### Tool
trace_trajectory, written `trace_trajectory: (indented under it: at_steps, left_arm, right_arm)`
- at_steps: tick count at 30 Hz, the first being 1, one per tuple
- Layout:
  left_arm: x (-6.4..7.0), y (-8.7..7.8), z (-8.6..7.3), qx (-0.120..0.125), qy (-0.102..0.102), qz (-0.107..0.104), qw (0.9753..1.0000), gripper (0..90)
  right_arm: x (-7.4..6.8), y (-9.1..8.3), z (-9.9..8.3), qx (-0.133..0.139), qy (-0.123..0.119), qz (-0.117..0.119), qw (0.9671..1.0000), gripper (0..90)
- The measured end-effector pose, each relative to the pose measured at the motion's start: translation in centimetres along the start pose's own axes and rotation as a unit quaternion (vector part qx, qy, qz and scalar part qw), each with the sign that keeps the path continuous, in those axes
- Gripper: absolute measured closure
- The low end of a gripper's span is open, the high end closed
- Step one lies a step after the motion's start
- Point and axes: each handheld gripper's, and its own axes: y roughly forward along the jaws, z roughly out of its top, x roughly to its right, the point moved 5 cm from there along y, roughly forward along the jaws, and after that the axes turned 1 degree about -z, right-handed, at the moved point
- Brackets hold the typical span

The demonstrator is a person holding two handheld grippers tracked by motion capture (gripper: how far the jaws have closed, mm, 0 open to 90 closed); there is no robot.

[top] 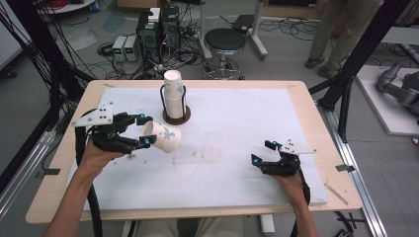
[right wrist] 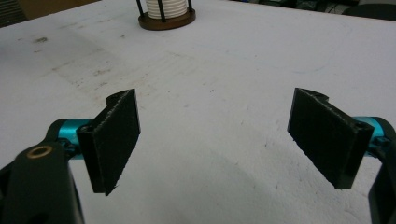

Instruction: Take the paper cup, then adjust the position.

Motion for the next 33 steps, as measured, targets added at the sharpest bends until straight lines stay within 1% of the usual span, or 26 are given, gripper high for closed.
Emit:
trace_trajectory:
  at_steps: [3,6,10,12,14,16,20,23,26,27,28,30,31,32,33]
  left_arm:
    - [-0.1,0.0,-0.2,-0.006,0.001,0.002,1.0,36.8]
    - [-0.1,0.1,-0.2,-0.003,-0.001,-0.002,1.0,36.8]
    - [0.0,0.1,-0.1,-0.001,0.002,-0.001,1.0,36.8]
    - [0.0,0.1,-0.1,0.001,0.001,-0.002,1.0,36.8]
    - [0.1,0.1,0.0,0.002,0.001,-0.003,1.0,36.8]
    - [0.0,0.1,-0.2,0.0,0.0,-0.005,1.0,36.8]
    - [-0.1,0.2,-0.3,-0.001,-0.001,-0.006,1.0,36.8]
    - [-0.1,0.3,-0.3,0.0,-0.003,-0.008,1.0,36.8]
    - [-0.1,0.3,-0.4,0.001,-0.004,-0.011,0.9999,36.8]
    - [-0.1,0.4,-0.4,0.002,-0.005,-0.013,0.9999,36.8]
    - [-0.1,0.4,-0.4,0.002,-0.005,-0.012,0.9999,36.8]
    - [-0.2,0.5,-0.5,0.001,-0.005,-0.016,0.9999,36.8]
    - [-0.2,0.5,-0.5,0.001,-0.005,-0.016,0.9999,36.8]
    - [-0.2,0.6,-0.5,0.0,-0.006,-0.018,0.9998,36.8]
    - [-0.2,0.7,-0.6,0.001,-0.007,-0.019,0.9998,36.8]
  right_arm:
    - [0.1,0.0,0.0,0.002,0.0,-0.003,1.0,17.2]
    - [0.0,0.0,0.0,0.002,0.0,-0.002,1.0,17.2]
    - [0.0,-0.1,0.0,0.004,-0.002,-0.003,1.0,17.2]
    - [0.0,-0.1,0.0,0.006,0.0,-0.002,1.0,17.2]
    - [0.1,-0.1,0.0,0.006,0.008,-0.001,0.9999,17.2]
    - [0.2,-0.1,0.0,0.005,0.011,0.002,0.9999,17.2]
    - [0.3,-0.1,0.1,0.008,0.01,0.003,0.9999,17.2]
    - [0.2,-0.1,0.2,0.004,0.014,0.004,0.9999,17.2]
    - [0.1,-0.2,0.5,0.008,0.013,0.005,0.9999,17.2]
    - [-0.2,-0.3,1.1,0.016,0.009,0.011,0.9998,17.2]
    - [-0.3,-0.3,1.4,0.019,0.004,0.014,0.9997,17.2]
    - [-0.5,-0.5,2.2,0.028,0.003,0.025,0.9993,17.2]
    - [-0.5,-0.5,2.2,0.028,0.003,0.025,0.9993,17.2]
    - [-0.8,-0.7,3.1,0.037,0.0,0.035,0.9987,17.2]
    - [-1.0,-0.7,3.5,0.04,0.0,0.041,0.9983,17.2]
